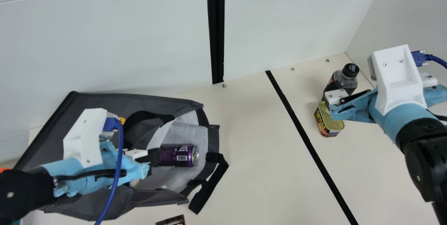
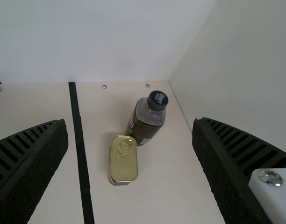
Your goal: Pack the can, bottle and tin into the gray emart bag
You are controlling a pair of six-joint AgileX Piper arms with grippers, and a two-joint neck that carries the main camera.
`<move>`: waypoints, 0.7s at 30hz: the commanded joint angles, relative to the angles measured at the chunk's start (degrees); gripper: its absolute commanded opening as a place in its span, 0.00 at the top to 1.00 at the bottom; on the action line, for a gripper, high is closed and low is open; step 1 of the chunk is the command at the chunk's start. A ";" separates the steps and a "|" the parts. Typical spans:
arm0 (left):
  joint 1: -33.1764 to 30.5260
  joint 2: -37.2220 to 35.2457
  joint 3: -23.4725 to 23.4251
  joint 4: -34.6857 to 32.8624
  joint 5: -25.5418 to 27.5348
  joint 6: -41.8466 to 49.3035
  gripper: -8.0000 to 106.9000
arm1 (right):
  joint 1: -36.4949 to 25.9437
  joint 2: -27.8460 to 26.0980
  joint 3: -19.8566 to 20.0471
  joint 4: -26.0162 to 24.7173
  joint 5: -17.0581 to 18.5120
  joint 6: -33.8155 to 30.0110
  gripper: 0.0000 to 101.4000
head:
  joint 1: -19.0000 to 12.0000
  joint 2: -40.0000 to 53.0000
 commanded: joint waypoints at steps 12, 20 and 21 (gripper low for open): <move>0.00 0.00 0.00 0.00 0.00 0.00 0.84 | -0.12 -1.50 -1.56 -5.59 5.61 9.47 0.10 | -1.30 -0.05; 0.00 0.00 0.00 0.00 0.00 0.00 0.84 | -0.05 -1.65 -3.30 -5.31 9.15 11.37 0.10 | -1.30 -0.05; 0.00 0.00 0.00 0.00 0.00 0.00 0.84 | 0.13 -1.65 -3.58 -5.18 9.70 11.34 0.10 | -1.30 -0.05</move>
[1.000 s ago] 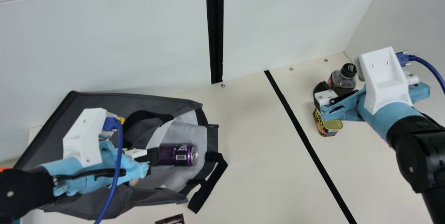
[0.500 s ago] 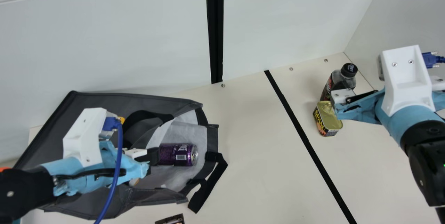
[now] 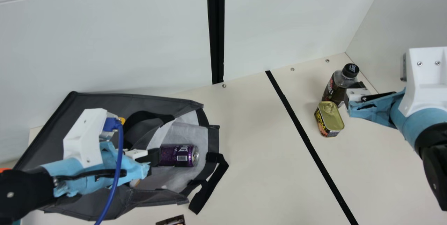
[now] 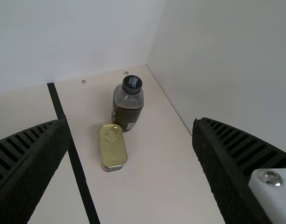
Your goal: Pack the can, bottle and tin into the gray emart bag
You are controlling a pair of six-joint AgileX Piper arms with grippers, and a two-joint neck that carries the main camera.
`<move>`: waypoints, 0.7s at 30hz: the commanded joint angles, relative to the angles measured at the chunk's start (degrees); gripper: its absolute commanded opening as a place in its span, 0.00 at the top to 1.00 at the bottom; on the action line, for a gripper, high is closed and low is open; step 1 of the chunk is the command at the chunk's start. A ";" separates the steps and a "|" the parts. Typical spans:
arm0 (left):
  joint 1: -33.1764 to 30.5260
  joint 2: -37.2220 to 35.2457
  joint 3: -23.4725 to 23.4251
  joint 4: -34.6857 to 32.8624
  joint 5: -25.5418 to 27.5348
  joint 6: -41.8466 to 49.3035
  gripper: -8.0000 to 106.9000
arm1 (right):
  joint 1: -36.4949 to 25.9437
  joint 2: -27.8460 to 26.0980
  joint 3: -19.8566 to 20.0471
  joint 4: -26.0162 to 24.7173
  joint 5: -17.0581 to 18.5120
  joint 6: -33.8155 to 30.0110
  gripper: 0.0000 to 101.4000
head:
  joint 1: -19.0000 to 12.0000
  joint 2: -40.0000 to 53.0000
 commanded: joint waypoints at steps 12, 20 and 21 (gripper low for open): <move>0.00 0.00 0.00 0.00 0.00 0.00 0.84 | 3.35 -0.48 -5.96 0.57 8.56 -1.07 0.10 | -1.30 -0.05; 0.00 0.00 0.00 0.00 0.00 0.00 0.84 | 4.03 -1.96 -10.05 0.98 14.22 -2.08 0.10 | -1.30 -0.05; 0.00 0.00 0.00 0.00 0.00 0.00 0.84 | 4.03 -2.16 -10.46 1.05 14.85 -2.24 0.10 | -1.30 -0.05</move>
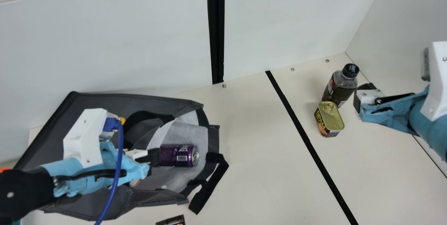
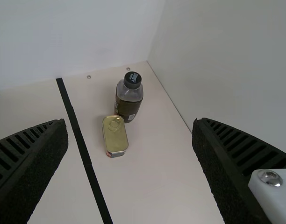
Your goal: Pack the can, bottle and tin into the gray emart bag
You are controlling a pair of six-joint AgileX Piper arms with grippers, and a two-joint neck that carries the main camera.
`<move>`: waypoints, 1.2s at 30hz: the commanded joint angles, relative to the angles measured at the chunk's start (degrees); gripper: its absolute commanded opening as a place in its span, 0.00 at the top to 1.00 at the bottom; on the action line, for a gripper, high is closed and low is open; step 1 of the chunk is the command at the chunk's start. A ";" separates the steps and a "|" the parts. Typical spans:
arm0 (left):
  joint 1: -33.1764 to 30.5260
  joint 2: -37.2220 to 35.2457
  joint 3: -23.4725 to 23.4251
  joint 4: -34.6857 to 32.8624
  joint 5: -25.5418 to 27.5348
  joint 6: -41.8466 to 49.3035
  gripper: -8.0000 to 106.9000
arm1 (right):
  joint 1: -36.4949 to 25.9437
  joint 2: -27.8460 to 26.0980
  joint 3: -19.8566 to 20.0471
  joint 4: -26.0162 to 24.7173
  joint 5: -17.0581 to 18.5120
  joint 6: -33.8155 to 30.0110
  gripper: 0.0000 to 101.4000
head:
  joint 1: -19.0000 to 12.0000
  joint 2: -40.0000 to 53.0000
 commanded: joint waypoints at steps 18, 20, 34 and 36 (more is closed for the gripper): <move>0.00 0.00 0.00 0.00 0.00 0.00 0.84 | -2.64 -3.51 -5.75 4.42 8.59 -3.83 0.10 | -1.30 -0.05; 0.00 0.00 0.00 0.00 0.00 0.00 0.84 | -4.02 -3.94 -5.69 6.19 8.59 -4.79 0.10 | -1.30 -0.05; 0.00 0.00 0.00 0.00 0.00 0.00 0.84 | -14.38 -6.31 -4.12 17.66 8.59 -12.14 0.10 | -1.30 -0.05; 0.00 0.00 0.00 0.00 0.00 0.00 0.84 | -15.42 -6.45 -3.92 18.75 8.59 -12.98 0.10 | -1.30 -0.05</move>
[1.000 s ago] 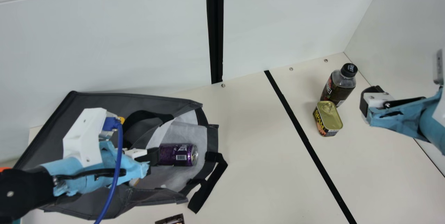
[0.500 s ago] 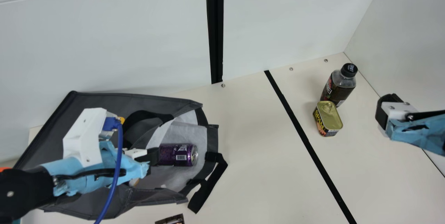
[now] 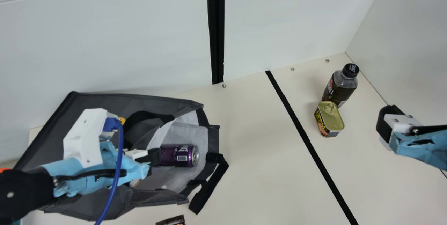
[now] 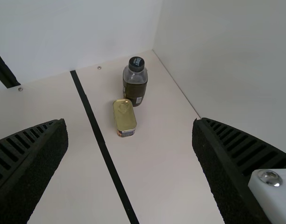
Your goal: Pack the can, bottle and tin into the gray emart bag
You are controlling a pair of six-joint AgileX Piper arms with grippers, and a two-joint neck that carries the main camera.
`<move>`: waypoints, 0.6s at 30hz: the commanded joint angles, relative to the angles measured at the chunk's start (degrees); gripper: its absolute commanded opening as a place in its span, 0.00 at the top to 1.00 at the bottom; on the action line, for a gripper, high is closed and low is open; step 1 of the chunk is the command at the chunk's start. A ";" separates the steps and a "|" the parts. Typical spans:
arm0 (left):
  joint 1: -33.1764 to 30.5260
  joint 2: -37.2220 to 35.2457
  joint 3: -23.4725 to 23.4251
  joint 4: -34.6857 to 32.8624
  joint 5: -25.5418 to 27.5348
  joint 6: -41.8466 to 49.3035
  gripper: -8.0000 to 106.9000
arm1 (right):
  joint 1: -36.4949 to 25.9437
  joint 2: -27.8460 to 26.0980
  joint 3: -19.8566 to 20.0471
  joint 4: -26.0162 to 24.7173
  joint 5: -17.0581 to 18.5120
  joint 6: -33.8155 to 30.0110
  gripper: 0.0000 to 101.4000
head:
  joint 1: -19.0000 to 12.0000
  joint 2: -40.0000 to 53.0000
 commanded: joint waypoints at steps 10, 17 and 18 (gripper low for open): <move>0.00 0.00 0.00 0.00 0.00 0.00 0.84 | -2.91 -0.09 0.64 3.69 -0.10 -2.58 0.10 | -1.30 -0.14; 0.00 0.00 0.00 0.00 0.00 0.00 0.84 | -2.87 0.20 0.55 3.85 -0.10 -2.71 0.10 | -1.30 -0.14; 0.00 0.00 0.00 0.00 0.00 0.00 0.84 | -2.84 0.25 0.53 3.81 -0.10 -2.71 0.10 | -1.30 -0.14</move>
